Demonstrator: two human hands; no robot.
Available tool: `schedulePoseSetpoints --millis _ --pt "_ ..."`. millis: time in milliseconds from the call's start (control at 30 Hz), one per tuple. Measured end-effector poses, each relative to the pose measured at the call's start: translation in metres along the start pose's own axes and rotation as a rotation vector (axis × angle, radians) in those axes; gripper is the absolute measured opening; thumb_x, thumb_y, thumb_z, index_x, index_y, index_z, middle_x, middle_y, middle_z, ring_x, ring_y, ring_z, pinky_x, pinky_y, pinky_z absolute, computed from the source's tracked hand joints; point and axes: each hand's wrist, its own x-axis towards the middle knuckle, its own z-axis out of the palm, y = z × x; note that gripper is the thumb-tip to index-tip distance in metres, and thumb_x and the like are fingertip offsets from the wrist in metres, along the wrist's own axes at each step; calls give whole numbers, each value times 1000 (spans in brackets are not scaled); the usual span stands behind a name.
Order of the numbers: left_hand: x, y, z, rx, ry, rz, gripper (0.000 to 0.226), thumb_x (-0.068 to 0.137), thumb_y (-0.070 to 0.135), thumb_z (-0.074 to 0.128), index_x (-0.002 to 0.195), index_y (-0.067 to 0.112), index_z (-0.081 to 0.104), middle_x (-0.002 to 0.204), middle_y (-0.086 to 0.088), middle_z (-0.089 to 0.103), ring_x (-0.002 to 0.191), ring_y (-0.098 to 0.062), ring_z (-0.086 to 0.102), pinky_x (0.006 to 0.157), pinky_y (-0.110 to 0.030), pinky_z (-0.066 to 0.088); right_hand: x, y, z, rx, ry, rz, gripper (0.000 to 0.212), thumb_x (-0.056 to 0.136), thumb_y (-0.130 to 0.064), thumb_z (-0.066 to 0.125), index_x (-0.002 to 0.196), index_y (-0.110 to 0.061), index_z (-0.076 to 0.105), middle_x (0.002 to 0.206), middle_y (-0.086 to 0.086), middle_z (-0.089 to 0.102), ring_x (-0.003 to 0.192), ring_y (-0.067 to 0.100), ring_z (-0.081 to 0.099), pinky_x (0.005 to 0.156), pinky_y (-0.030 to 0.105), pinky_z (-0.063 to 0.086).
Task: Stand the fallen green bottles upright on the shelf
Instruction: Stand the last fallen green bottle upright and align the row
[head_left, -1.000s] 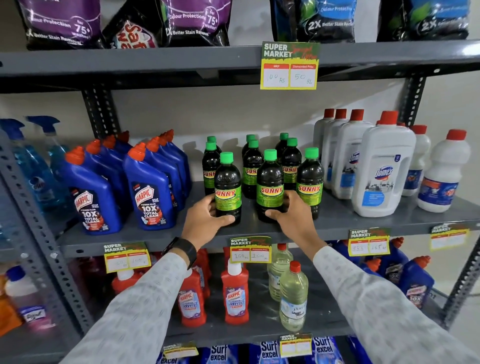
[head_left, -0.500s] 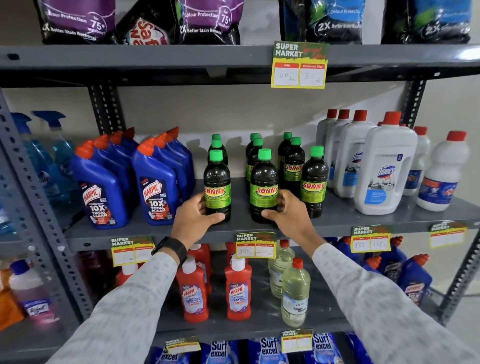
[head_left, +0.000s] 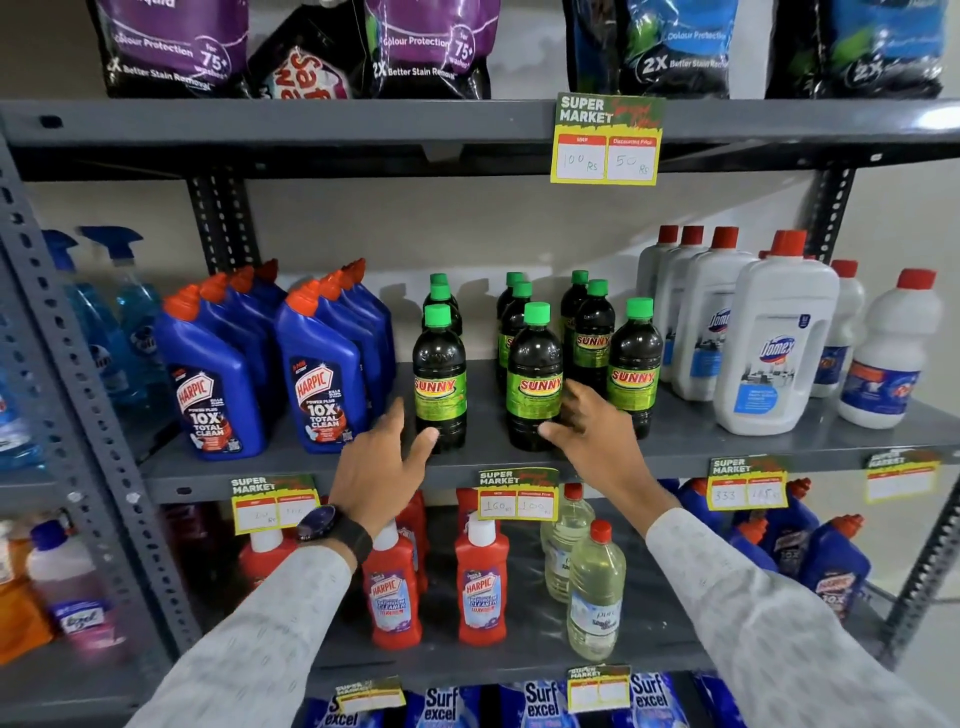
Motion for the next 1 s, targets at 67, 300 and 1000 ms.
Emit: schedulePoseSetpoints --millis 67,300,1000 --pt "-9 -2 4 144 -22 40 63 103 51 31 150 9 42 144 -15 58 128 -29 60 98 -39 49 -6 5 -10 -26 200 -51 48 93 -14 76 139 -15 64 111 -18 71 97 -10 67 95 25 57" --pt "-14 -3 21 391 -87 65 63 105 45 20 147 8 49 154 -12 49 145 -24 43 123 -37 28 -9 41 -48 -1 584 -5 51 90 -16 77 137 -18 58 128 2 62 112 12 61 98 44 55" --pt "-17 0 21 428 -103 45 70 101 47 13 141 8 56 148 -12 56 139 -24 50 121 -39 32 16 58 -59 -132 280 191 81 68 -50 92 135 -17 58 121 -1 72 100 10 57 87 30 48"
